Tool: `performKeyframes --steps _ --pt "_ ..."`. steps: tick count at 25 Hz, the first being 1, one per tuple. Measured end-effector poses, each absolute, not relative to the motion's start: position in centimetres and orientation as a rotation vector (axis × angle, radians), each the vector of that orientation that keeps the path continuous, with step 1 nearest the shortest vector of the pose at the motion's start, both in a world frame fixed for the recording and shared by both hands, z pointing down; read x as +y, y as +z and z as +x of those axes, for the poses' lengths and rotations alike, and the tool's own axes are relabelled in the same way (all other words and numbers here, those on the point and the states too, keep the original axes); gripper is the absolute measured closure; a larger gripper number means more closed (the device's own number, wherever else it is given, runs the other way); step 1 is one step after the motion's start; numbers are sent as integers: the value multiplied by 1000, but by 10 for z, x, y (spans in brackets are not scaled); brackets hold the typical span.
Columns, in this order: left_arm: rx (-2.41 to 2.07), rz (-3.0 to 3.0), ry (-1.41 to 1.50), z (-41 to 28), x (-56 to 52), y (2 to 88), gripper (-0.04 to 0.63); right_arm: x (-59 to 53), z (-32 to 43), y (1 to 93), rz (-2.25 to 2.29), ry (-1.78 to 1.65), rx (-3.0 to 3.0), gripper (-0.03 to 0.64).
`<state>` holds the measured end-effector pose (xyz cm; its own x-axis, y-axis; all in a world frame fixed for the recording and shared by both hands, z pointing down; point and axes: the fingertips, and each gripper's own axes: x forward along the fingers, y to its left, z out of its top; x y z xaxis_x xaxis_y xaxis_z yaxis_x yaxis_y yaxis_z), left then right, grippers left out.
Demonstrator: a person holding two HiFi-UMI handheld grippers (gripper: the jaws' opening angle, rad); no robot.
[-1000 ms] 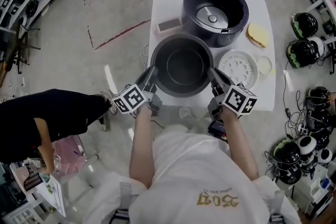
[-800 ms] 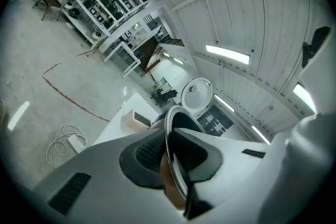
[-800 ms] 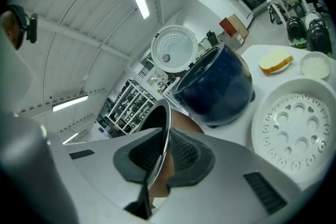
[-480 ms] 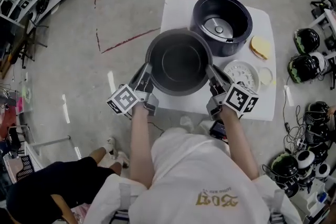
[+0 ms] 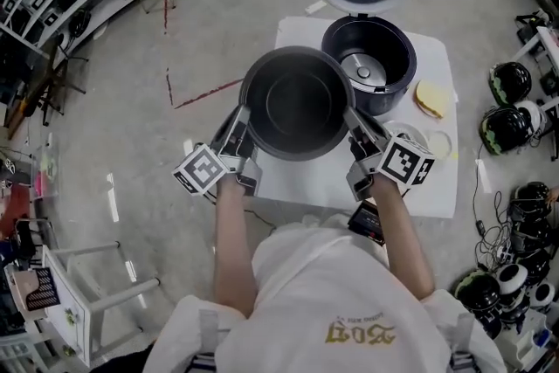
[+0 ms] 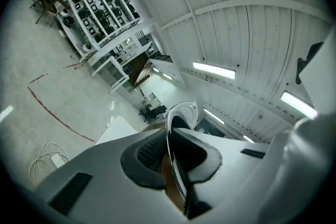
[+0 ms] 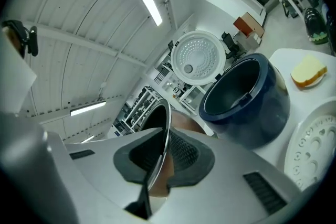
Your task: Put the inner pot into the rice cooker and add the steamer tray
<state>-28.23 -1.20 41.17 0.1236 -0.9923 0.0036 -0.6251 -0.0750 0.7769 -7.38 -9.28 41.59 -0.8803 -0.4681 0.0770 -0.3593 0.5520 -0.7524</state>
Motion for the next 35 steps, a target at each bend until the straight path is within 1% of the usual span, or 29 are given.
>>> performKeyframes --steps 15,28,35 --pt "-1481 1913 -787 -283 -64 352 545 -138 -71 356 -711 -1096 2613 572" --pt "-1416 1947 -779 -268 -108 342 548 -168 -48 340 -782 -1037 2567 572" --pt "-1339 1988 -768 -244 -142 336 548 -190 -21 335 -842 -1015 2527 572"
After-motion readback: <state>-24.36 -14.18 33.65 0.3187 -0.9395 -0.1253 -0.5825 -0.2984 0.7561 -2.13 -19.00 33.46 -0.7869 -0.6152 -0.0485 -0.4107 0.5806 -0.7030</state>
